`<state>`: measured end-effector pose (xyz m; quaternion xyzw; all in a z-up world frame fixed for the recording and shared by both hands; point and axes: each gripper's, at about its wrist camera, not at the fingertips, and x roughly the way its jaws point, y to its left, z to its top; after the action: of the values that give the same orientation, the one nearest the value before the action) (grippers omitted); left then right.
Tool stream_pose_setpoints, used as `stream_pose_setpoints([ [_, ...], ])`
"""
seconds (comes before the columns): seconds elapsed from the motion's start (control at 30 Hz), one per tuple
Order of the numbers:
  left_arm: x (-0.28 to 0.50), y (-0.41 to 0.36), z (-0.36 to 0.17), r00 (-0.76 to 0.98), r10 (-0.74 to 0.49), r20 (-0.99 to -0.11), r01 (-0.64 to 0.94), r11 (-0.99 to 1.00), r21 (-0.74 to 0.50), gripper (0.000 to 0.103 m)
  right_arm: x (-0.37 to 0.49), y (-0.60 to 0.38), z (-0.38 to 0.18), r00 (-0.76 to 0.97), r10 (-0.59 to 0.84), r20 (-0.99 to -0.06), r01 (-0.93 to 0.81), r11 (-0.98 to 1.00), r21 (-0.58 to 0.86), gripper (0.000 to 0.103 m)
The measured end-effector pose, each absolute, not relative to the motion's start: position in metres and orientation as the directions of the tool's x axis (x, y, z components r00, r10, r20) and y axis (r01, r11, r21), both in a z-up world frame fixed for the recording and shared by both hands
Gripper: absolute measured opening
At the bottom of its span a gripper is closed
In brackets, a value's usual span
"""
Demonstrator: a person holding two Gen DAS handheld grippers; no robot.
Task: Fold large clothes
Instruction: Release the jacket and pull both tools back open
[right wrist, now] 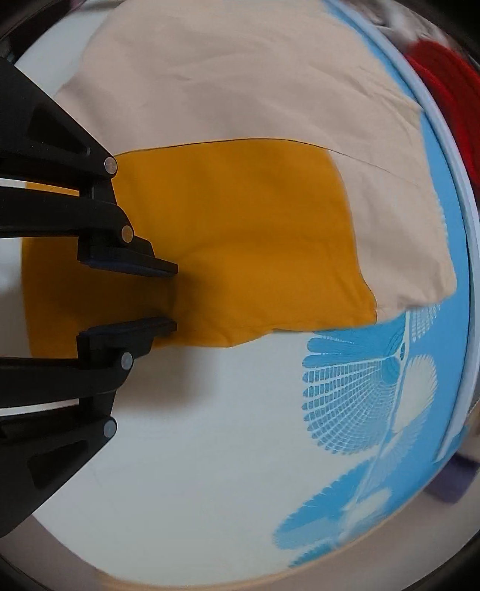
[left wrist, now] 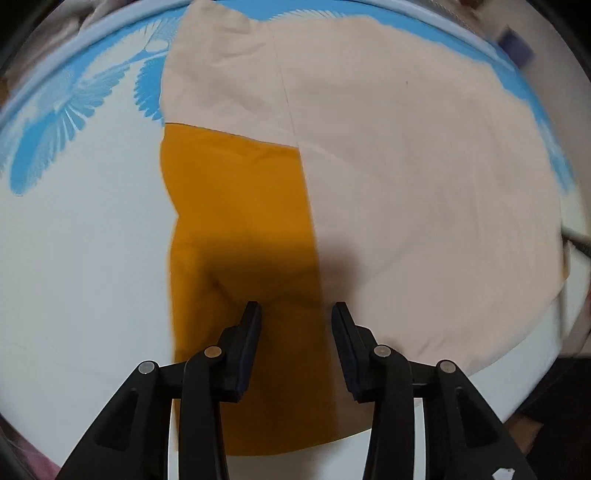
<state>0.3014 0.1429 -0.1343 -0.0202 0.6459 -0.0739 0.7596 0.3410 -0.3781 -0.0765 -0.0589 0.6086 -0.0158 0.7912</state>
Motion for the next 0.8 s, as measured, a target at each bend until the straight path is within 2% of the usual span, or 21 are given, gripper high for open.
stream_pose_setpoints([
  [0.07, 0.295, 0.149, -0.129, 0.162, -0.148, -0.976, 0.064, 0.988, -0.14, 0.038, 0.334, -0.382, -0.079, 0.24, -0.104, -0.965, -0.032, 0.993, -0.114, 0.022],
  [0.17, 0.281, 0.153, -0.133, 0.14, -0.094, -0.986, 0.092, 0.992, -0.081, 0.038, 0.327, -0.385, -0.081, 0.224, -0.121, -0.967, -0.028, 0.991, -0.131, 0.022],
  [0.37, 0.253, 0.179, -0.143, 0.084, 0.106, -0.991, 0.039, 0.993, 0.11, 0.04, 0.31, -0.404, -0.087, 0.145, -0.29, -0.946, 0.004, 0.956, -0.292, 0.024],
  [0.4, 0.249, 0.183, -0.138, 0.096, 0.13, -0.987, 0.021, 0.991, 0.132, 0.039, 0.305, -0.411, -0.088, 0.113, -0.365, -0.924, 0.03, 0.931, -0.364, 0.024],
  [0.43, 0.243, 0.188, -0.131, 0.117, 0.169, -0.979, -0.001, 0.985, 0.17, 0.032, 0.302, -0.416, -0.085, 0.104, -0.395, -0.913, 0.045, 0.919, -0.393, 0.024],
  [0.5, 0.231, 0.196, -0.113, 0.169, 0.221, -0.96, -0.071, 0.975, 0.212, 0.03, 0.296, -0.418, -0.057, 0.191, -0.381, -0.905, 0.124, 0.923, -0.363, 0.024],
  [0.57, 0.217, 0.203, -0.092, 0.242, 0.174, -0.955, -0.174, 0.976, 0.134, 0.03, 0.286, -0.401, -0.014, 0.37, -0.342, -0.864, 0.162, 0.939, -0.302, 0.024],
  [0.63, 0.198, 0.208, -0.075, 0.327, 0.072, -0.942, -0.275, 0.961, -0.022, 0.03, 0.269, -0.368, 0.023, 0.549, -0.272, -0.791, 0.132, 0.962, -0.239, 0.024],
  [0.7, 0.179, 0.206, -0.071, 0.401, -0.005, -0.916, -0.339, 0.928, -0.153, 0.031, 0.25, -0.327, 0.042, 0.661, -0.176, -0.729, 0.054, 0.981, -0.187, 0.025],
  [0.8, 0.166, 0.184, -0.079, 0.469, -0.072, -0.88, -0.37, 0.889, -0.27, 0.031, 0.222, -0.267, 0.041, 0.706, -0.055, -0.706, -0.051, 0.99, -0.128, 0.025],
])
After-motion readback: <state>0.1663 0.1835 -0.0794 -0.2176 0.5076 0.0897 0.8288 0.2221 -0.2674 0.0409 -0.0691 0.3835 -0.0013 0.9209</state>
